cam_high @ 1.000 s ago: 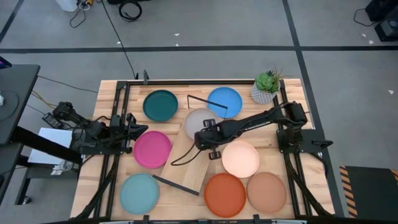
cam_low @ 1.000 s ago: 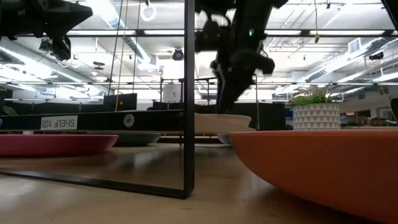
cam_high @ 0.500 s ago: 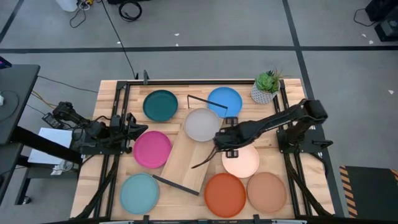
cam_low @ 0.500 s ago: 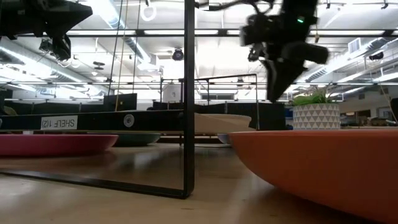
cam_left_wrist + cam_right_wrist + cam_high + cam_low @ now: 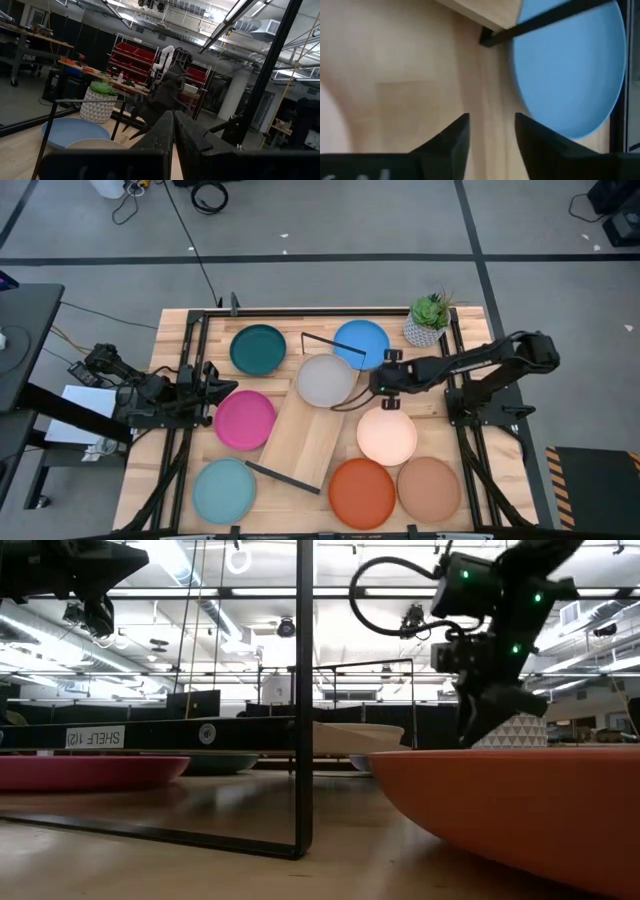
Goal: Place and stack plates onto a shelf
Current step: Put the blue plate on the shelf
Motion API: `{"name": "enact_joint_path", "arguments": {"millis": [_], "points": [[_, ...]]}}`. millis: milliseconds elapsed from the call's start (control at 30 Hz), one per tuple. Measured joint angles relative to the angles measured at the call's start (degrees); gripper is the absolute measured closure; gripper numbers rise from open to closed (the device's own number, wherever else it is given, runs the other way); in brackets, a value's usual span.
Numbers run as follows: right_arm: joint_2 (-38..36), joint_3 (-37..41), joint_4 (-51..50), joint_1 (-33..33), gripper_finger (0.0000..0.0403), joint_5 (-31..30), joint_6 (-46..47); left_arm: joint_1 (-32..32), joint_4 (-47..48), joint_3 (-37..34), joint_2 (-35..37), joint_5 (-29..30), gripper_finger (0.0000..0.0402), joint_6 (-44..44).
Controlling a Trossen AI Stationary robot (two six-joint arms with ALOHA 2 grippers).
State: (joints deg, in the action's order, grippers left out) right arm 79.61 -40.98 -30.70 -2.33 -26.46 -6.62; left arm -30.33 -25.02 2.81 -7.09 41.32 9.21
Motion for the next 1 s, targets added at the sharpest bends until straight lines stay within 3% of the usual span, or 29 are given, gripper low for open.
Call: {"name": "enact_joint_path", "arguments": {"millis": [167, 333, 467, 633, 1000], "points": [[-0.4, 4.5, 8.6, -3.2, 0.0175, -2.6, -7.5, 0.0, -1.1, 0.0, 0.0, 0.0, 0.0379, -3.7], [0.9, 7.3, 17.6, -6.7, 0.0166, -5.3, -17.1, 0.0, -2.1, 0.0, 0.0, 0.0, 0.0379, -5.8], [0.9, 7.8, 20.0, -9.5, 0.0184, -4.0, -20.7, 0.0, -2.1, 0.0, 0.0, 0.0, 0.0379, -5.8], [0.9, 7.9, 19.9, -12.8, 0.0223, 3.3, -21.0, 0.0, -2.2, 0.0, 0.0, 0.0, 0.0379, -5.9], [0.9, 7.9, 19.9, -16.1, 0.0283, 8.6, -24.2, 0.0, -2.2, 0.0, 0.0, 0.0, 0.0379, -5.4]]}}
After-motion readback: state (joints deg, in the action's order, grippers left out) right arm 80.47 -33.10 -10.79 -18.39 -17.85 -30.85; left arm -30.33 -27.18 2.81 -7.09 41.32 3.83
